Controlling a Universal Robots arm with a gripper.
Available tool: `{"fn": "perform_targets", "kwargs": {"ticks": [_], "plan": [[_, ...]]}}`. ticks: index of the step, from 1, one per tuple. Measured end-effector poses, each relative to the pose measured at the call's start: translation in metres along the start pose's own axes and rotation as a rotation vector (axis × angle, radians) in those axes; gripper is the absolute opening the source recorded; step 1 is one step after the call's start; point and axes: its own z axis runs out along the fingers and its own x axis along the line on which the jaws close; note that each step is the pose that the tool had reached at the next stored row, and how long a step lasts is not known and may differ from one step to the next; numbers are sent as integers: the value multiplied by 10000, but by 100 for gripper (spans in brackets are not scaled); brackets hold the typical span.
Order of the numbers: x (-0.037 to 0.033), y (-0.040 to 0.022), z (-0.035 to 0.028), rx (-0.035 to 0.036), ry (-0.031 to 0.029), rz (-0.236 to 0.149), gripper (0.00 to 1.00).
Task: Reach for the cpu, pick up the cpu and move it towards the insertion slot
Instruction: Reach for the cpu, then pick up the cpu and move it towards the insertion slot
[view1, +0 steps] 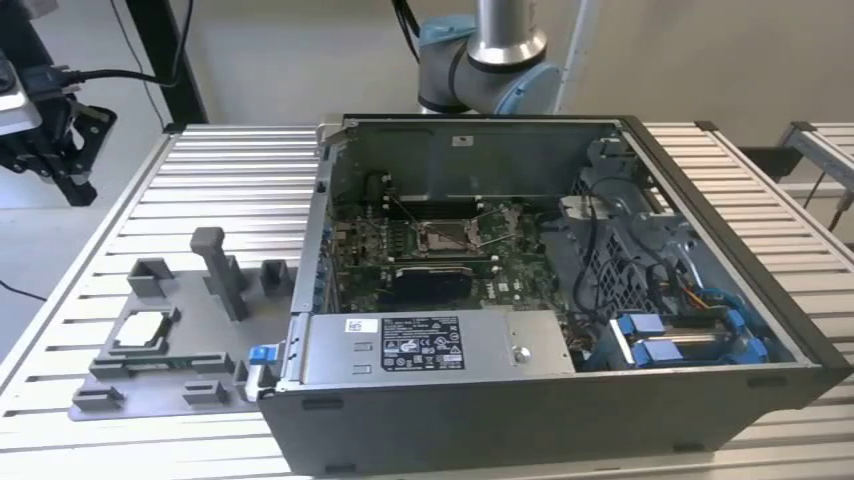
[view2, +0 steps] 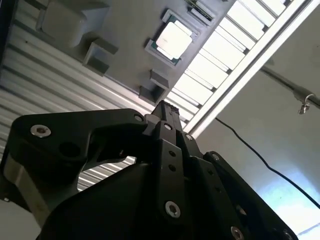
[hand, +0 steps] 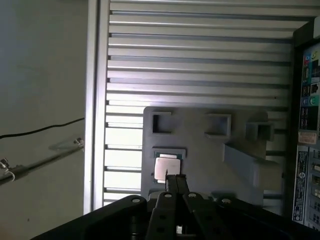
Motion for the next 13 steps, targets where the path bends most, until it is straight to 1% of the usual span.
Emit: {"fn": "perform_targets", "kwargs": {"ticks": [13], "plan": [[9,0,0,0,0,0,100]]}}
